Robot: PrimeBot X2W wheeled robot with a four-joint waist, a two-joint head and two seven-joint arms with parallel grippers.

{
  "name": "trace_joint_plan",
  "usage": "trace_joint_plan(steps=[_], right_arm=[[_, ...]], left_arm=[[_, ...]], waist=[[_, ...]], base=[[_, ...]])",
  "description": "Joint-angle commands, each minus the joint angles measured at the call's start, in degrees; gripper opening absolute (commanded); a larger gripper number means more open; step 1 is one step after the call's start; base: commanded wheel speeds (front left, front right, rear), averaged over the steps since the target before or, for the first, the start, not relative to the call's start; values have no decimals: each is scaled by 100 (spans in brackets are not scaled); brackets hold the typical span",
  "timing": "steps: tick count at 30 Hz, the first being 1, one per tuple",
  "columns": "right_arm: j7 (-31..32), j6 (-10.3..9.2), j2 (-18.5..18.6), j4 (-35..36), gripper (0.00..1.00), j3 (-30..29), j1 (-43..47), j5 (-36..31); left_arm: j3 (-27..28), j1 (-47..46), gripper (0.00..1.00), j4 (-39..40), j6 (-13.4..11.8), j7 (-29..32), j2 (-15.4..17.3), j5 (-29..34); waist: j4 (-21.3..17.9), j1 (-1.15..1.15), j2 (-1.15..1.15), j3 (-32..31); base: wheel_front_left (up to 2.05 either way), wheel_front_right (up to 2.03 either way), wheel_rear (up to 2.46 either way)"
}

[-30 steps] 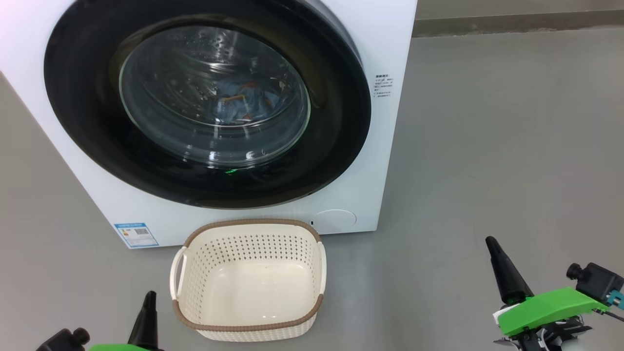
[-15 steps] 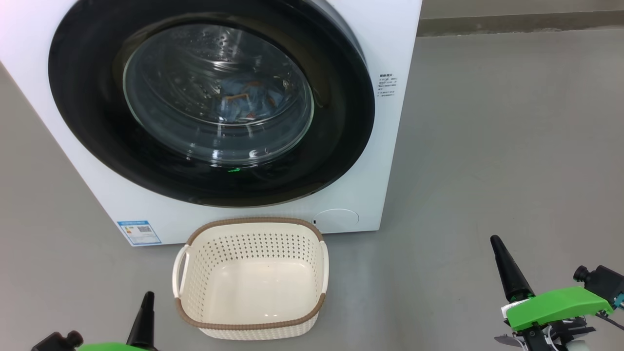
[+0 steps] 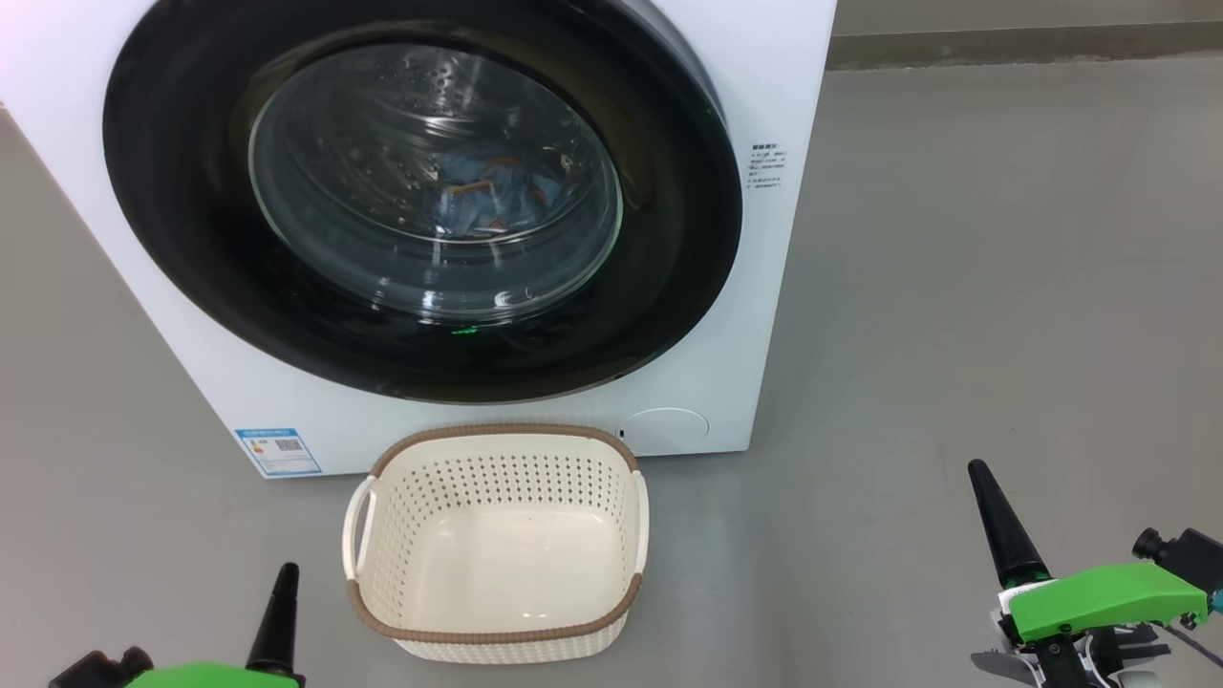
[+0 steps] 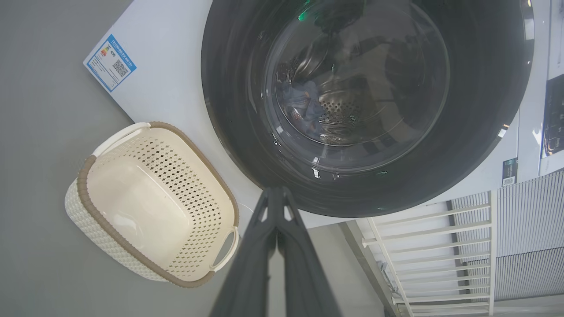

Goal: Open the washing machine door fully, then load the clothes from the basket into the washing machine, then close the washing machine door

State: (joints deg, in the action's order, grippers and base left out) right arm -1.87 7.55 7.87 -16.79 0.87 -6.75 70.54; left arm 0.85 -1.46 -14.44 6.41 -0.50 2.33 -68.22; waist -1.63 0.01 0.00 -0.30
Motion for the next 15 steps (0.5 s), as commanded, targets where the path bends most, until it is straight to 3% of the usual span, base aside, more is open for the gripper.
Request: trace_joint_plan(steps=[1,15], right_arm=[[42,-4,11,176,0,18,-45,145],[273,-5,-128,198,0,-194,-24,831]], left_arm=[[168,-277,0,107,43,30,61,-134],[302,-356,0,75,61,250,59,-867]], waist=[[4,0,0,1],[56,0,0,11]], base=[[0,0,0],[0,0,0]])
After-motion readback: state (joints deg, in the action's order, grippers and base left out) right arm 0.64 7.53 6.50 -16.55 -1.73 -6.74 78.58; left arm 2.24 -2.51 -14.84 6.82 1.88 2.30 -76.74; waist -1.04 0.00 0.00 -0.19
